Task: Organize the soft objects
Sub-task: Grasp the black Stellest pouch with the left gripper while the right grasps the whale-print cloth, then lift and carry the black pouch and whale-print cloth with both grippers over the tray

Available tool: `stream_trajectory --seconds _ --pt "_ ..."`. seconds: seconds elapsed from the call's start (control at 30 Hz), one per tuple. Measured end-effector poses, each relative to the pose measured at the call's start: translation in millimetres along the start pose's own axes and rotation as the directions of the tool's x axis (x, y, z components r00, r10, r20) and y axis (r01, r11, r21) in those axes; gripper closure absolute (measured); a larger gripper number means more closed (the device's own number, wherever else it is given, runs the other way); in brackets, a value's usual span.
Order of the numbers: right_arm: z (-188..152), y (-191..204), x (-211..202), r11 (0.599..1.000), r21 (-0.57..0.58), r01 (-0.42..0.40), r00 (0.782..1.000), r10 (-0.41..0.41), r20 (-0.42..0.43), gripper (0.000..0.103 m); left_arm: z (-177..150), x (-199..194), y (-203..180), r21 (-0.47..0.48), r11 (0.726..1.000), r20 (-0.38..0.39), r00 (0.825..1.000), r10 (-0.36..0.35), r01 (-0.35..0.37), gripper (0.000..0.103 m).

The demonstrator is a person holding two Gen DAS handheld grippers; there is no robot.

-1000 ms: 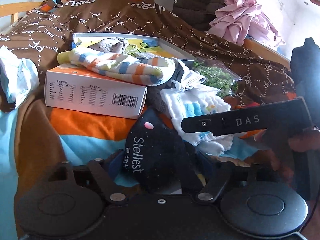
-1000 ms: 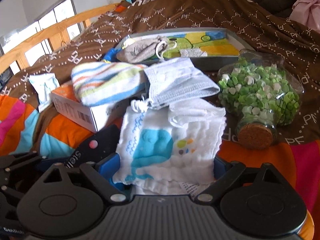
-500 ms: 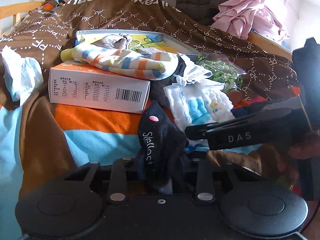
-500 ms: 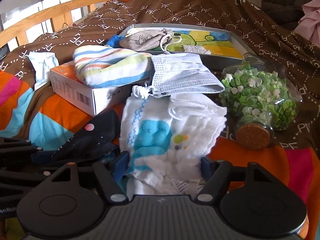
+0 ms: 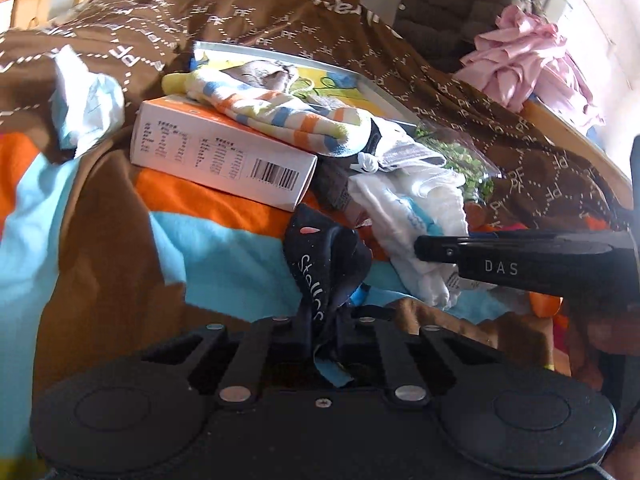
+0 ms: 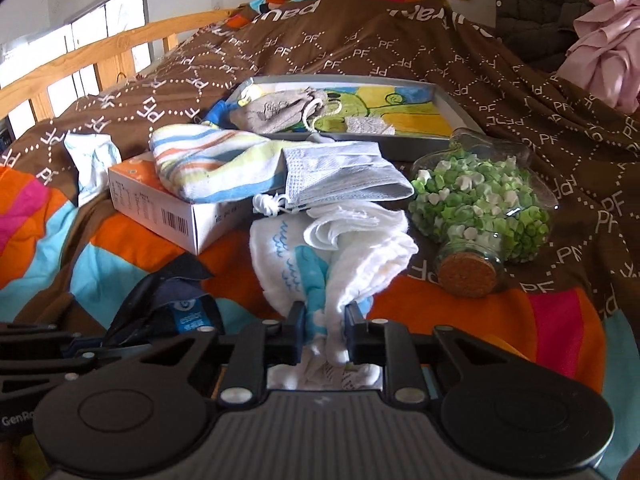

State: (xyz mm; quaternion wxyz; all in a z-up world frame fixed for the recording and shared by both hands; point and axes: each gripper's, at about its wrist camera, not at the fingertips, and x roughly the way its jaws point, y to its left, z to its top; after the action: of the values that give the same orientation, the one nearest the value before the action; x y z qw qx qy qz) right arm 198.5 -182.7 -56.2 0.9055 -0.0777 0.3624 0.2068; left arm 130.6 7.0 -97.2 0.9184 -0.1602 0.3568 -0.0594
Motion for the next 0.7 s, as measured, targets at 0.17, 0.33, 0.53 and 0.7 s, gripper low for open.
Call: stream_trajectory --seconds 0.17,0.33,0.53,0.7 --pt "0.4 -6.2 -20.0 0.998 0.050 -0.032 0.997 0.028 0.068 0.084 -6.3 -16.7 -4.8 -0.037 0.999 0.045 0.999 0.007 -0.005 0.095" --pt "-1.1 -8.9 -44.6 0.995 0.076 -0.070 0.987 0.058 0.152 0.084 -4.9 -37.3 -10.4 -0.038 0.999 0.109 0.994 -0.001 0.005 0.095" --pt "-6.4 -13.2 -81.9 0.989 0.084 -0.123 0.941 0.090 0.326 0.084 -0.1 -61.0 -17.1 -0.041 0.999 0.173 0.985 0.004 0.003 0.096" --pt "-8.9 -6.2 -108.7 0.991 0.002 -0.130 0.870 0.113 0.481 0.084 8.8 -76.5 -23.7 -0.027 1.000 0.223 0.975 0.008 -0.002 0.095"
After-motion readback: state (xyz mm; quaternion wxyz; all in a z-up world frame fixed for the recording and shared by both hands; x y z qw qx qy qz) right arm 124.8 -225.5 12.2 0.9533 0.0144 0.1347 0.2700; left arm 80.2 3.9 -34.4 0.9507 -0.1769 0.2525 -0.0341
